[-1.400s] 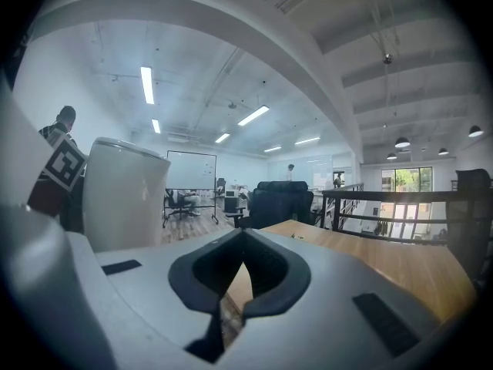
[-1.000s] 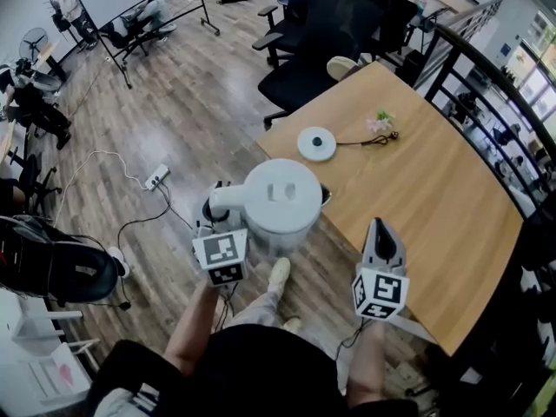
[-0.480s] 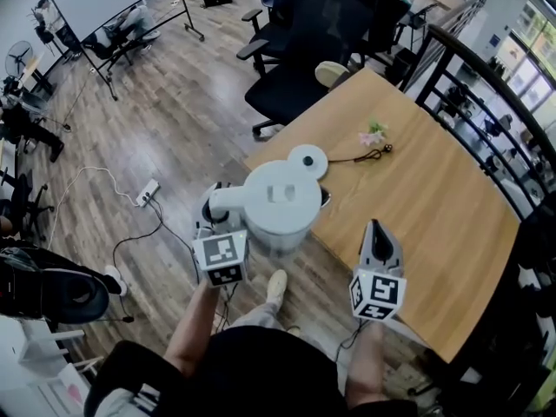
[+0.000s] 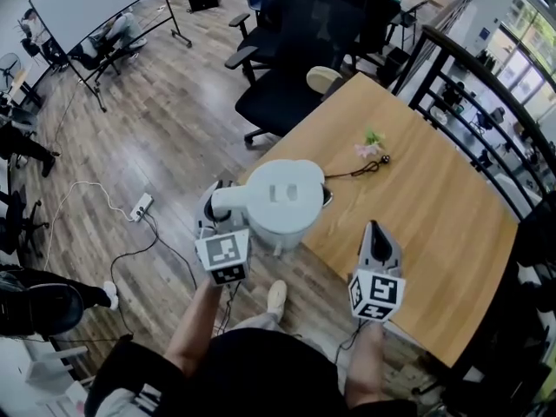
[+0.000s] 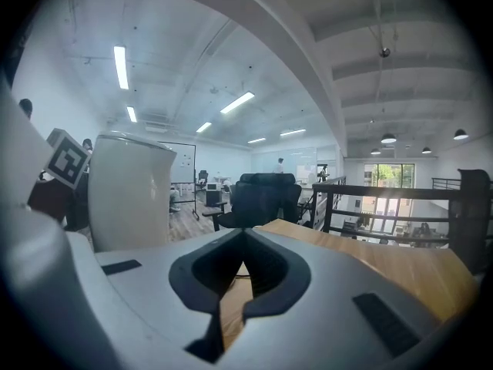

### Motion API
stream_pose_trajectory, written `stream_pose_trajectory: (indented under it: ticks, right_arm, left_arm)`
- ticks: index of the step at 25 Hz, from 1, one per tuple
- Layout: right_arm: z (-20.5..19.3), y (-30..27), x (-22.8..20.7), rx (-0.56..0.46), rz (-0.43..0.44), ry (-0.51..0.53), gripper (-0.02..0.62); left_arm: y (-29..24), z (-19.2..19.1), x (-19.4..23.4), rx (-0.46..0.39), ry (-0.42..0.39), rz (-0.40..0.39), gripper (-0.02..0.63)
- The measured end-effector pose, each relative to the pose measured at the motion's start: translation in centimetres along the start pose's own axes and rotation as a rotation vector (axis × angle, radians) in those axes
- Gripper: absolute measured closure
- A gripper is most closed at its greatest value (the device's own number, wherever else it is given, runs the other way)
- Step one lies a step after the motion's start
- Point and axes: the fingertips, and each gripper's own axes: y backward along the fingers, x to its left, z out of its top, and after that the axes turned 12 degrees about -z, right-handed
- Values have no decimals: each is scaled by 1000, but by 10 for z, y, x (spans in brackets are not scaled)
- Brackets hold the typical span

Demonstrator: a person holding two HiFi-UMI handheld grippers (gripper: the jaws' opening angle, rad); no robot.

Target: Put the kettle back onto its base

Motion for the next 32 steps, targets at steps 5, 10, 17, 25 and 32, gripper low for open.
stream_pose_trajectory:
  ticks: [5, 10, 17, 25, 32]
  right_arm:
    - [3, -21, 5, 15, -20, -1, 597]
    - [6, -41, 10, 26, -45, -7, 597]
    - [5, -59, 12, 33, -74, -15, 597]
    - [8, -77, 5, 9, -91, -20, 597]
    - [-11, -109, 0, 34, -76, -29, 597]
  left_arm:
    - [-29, 5, 9, -15, 15, -19, 540]
    - [-59, 11, 16, -45, 36, -44, 540]
    - [-91, 21, 21, -83, 29, -76, 537]
    - [-118, 12, 22, -65, 16, -59, 535]
    - [-147, 12, 13, -96, 27, -57, 535]
